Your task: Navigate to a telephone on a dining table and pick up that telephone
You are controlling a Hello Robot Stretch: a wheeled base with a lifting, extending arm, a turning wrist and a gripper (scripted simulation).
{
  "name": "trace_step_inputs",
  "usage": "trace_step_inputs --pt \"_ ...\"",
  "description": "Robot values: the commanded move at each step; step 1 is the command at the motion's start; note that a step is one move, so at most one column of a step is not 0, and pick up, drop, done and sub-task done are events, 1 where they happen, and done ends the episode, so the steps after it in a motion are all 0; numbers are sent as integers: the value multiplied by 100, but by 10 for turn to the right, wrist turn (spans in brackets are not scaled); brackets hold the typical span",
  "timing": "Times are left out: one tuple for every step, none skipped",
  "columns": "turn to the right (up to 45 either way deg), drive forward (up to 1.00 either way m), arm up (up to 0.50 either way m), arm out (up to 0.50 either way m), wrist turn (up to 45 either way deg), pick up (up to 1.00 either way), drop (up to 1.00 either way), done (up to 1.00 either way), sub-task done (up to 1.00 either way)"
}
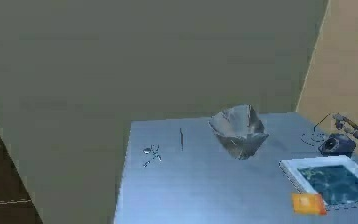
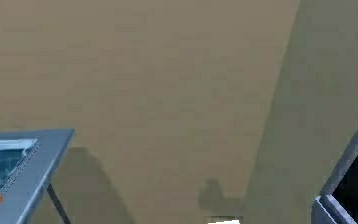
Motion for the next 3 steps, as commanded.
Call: trace_step_inputs --pt "450 0 0 0 0 0 0 0 0" --pt "270 0 0 0 0 0 0 0 0" --pt "0 45 0 0 0 0 0 0 0"
